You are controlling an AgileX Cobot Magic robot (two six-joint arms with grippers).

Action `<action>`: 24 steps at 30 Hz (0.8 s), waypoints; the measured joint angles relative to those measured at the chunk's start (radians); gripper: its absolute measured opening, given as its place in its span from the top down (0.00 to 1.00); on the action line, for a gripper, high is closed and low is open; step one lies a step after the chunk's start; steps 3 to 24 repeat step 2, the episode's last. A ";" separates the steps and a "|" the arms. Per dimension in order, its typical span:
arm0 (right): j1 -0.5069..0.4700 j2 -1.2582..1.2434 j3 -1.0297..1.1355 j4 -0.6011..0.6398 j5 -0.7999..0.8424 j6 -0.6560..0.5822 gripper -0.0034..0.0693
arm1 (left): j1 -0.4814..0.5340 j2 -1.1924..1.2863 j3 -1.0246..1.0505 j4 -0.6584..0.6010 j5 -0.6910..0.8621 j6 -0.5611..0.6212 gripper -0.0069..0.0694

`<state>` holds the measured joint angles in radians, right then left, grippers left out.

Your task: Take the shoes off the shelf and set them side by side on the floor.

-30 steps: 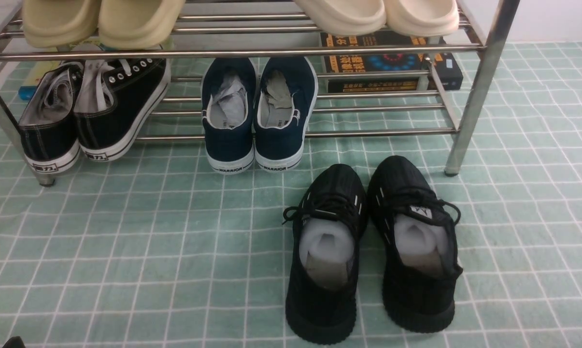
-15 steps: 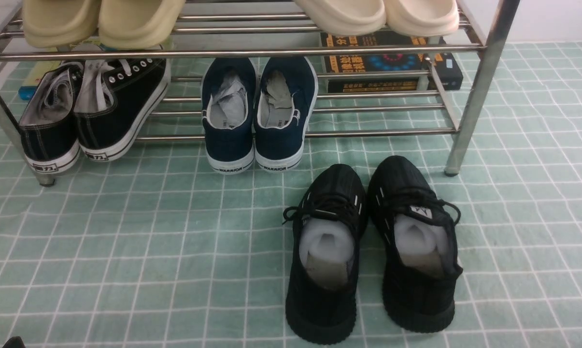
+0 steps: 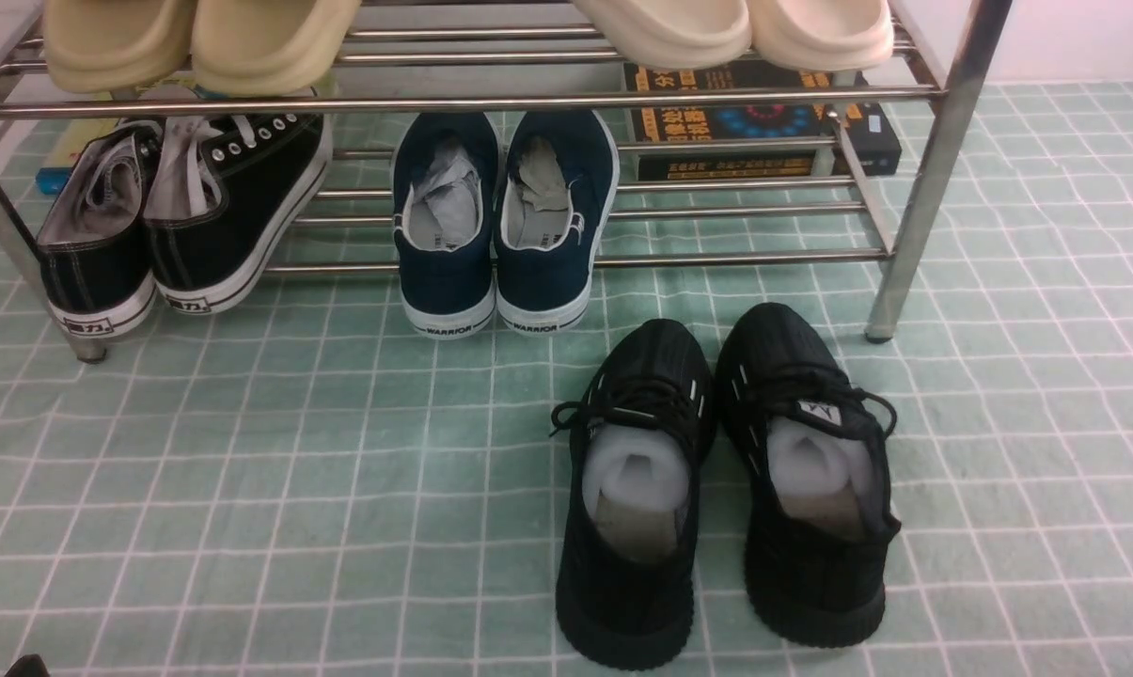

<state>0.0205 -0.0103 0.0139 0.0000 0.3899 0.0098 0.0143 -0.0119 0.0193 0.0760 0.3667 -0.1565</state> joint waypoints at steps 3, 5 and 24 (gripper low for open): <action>0.000 0.000 0.000 0.000 0.000 0.000 0.76 | 0.000 0.000 0.000 0.000 0.000 0.000 0.59; 0.000 0.000 0.000 0.000 0.000 0.000 0.76 | 0.000 0.000 0.000 0.000 0.000 0.000 0.59; 0.000 0.000 0.000 0.000 0.000 0.000 0.76 | 0.000 0.000 0.000 0.000 0.000 0.000 0.59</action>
